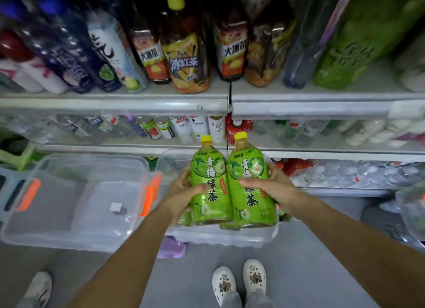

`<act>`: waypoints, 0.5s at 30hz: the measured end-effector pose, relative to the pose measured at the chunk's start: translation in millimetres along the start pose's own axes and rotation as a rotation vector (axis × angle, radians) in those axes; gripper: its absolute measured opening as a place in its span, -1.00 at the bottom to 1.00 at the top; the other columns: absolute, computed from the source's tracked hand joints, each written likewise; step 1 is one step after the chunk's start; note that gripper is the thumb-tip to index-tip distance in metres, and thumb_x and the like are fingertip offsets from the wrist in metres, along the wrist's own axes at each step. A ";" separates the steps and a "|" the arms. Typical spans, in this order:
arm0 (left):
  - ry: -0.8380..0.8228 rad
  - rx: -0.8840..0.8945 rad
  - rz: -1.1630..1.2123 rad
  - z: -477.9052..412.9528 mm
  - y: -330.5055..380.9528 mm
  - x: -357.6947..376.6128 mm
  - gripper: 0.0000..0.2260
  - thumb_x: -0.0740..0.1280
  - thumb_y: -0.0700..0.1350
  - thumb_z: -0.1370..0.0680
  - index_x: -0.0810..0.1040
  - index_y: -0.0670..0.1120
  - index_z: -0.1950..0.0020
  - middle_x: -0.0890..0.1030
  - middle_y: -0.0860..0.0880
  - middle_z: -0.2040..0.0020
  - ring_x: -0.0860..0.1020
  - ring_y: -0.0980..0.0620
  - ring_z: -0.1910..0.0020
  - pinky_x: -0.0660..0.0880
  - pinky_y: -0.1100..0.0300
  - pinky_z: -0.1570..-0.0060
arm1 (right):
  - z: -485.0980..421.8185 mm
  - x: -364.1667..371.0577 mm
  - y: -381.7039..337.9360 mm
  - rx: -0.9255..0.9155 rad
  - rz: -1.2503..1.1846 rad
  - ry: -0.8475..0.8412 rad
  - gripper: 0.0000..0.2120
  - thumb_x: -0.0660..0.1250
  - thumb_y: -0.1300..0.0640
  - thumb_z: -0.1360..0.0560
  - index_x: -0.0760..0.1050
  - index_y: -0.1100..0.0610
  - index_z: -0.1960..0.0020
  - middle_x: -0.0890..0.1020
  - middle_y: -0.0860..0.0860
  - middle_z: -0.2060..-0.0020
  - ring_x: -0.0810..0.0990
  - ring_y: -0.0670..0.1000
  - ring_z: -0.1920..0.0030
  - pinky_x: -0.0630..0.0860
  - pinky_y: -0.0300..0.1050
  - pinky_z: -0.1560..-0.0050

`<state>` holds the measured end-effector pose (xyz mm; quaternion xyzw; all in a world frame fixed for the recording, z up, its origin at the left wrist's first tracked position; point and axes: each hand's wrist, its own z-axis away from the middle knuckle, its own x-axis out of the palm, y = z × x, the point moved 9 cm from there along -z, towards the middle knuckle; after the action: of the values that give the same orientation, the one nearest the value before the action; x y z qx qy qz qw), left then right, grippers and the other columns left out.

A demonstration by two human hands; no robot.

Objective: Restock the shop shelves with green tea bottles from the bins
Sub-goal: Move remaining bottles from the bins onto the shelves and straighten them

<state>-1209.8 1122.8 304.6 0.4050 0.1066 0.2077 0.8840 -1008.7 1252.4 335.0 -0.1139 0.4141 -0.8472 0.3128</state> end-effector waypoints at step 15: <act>-0.005 0.504 0.083 144.4 208.5 43.2 -0.06 0.55 0.50 -0.01 0.44 0.22 -0.33 0.65 0.01 -0.24 0.64 -0.06 -0.19 0.55 -0.17 -0.22 | 139.7 -47.3 -165.1 -0.497 -0.261 0.131 -0.13 0.69 -0.22 0.03 0.50 0.05 -0.18 0.74 0.04 0.05 0.74 0.08 0.08 0.65 -0.06 0.22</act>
<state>-1178.3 1167.5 556.0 0.6170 0.1362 0.2100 0.7461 -980.7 1270.0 553.9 -0.1846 0.6102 -0.7583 0.1361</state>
